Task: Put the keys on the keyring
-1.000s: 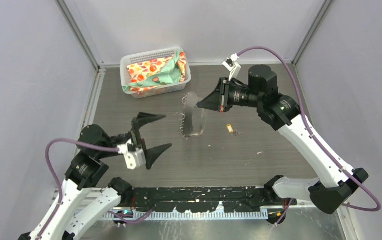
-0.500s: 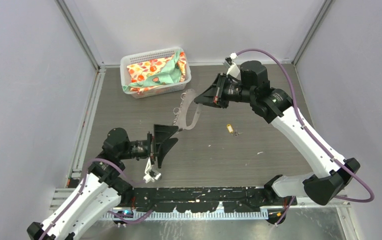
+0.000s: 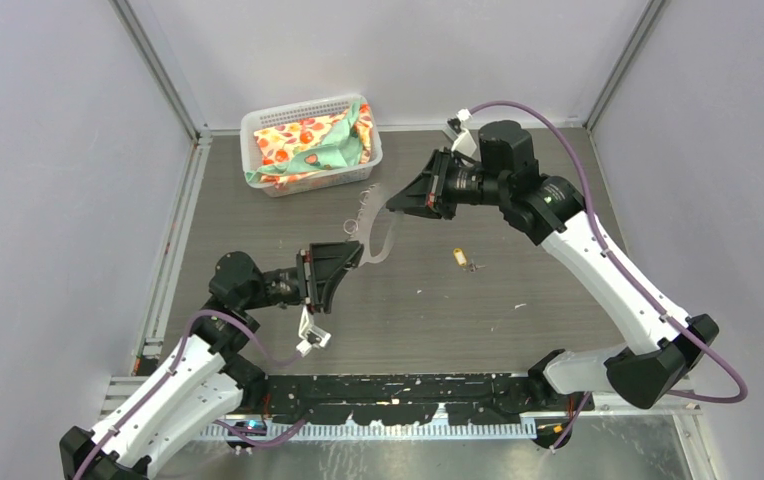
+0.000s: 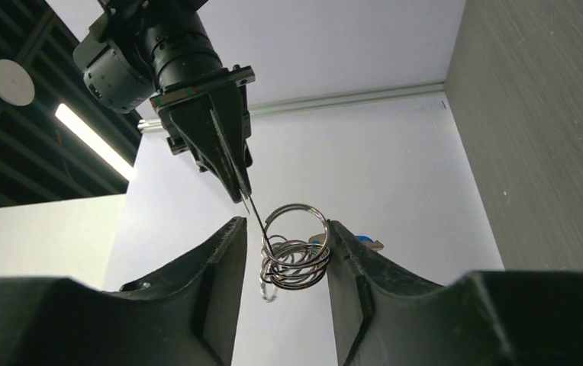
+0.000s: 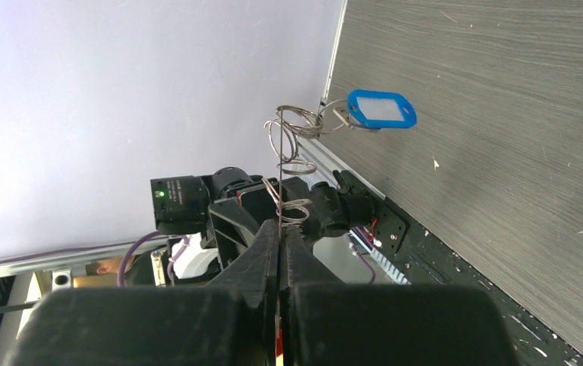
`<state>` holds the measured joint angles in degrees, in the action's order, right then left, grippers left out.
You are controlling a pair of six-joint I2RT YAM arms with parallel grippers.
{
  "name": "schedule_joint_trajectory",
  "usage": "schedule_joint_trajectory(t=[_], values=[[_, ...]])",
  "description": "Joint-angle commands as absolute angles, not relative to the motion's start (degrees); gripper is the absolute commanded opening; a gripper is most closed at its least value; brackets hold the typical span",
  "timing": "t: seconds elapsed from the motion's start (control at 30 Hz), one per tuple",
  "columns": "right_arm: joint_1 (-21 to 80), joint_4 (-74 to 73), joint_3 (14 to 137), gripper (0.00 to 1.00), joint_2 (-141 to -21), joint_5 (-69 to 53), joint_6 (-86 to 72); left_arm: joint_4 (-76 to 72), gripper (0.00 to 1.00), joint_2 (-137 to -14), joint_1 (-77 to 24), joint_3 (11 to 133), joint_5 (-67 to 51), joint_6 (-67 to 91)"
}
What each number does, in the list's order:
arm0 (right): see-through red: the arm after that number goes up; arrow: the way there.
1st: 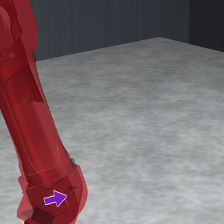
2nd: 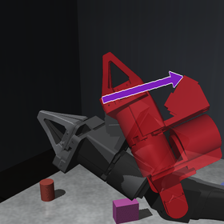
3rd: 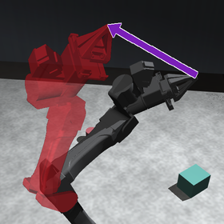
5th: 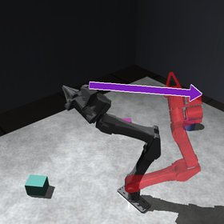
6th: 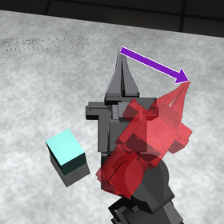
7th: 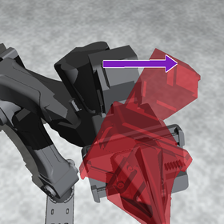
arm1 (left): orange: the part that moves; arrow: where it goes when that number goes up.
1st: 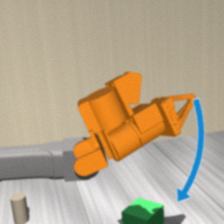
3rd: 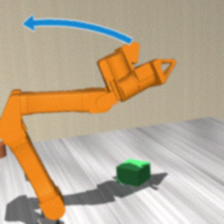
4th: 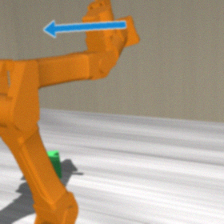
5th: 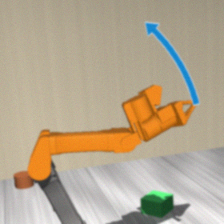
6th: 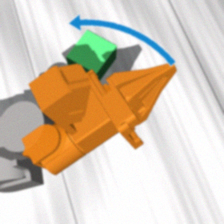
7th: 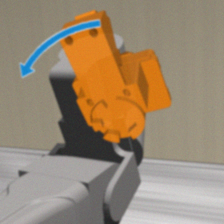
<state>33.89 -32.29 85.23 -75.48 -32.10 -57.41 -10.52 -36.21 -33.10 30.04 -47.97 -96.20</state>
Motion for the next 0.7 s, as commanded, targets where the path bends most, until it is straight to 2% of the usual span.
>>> schedule_joint_trajectory(t=[0.0,0.07,0.17,0.2,0.3,0.33,0.43,0.57,0.67], values=[[33.7,-31.4,88.3,0.01,-74.8,-33.6,-58.0,-16.0,0.41,-36.4,-33.3,32.4,-49.2,-94.9],[33.6,-32.1,88.6,0.01,-75.3,-33.9,-57.8,-16.7,0.3,-36.4,-33.3,32.3,-49.9,-94.7],[33.7,-35.5,90.4,0.01,-75.9,-32.6,-55.4,-20.1,0.04,-36.2,-33.3,32.1,-51.7,-91.1],[33.7,-35.9,90.6,0.01,-76.0,-32.3,-55.0,-21.1,0.01,-35.9,-33.3,32.1,-52.3,-89.4],[33.7,-37.1,90.6,0.04,-75.9,-32.1,-53.8,-21.4,0.01,-35.1,-33.3,32.4,-53.9,-85.5],[33.7,-37.4,90.5,0.09,-76.0,-32.4,-53.0,-21.4,0.0,-34.7,-33.3,32.7,-54.2,-83.5],[33.6,-41.6,92.3,0.34,-76.4,-31.5,-47.1,-20.4,0.01,-33.9,-33.3,34.6,-53.6,-74.2],[33.7,-53.9,101.2,0.53,-79.3,-28.1,-33.3,-7.6,0.01,-32.3,-33.3,40.2,-53.5,-65.1],[33.6,-60.8,107.5,0.79,-80.0,-24.1,-22.9,2.2,0.01,-31.1,-33.3,42.9,-54.3,-58.4]])
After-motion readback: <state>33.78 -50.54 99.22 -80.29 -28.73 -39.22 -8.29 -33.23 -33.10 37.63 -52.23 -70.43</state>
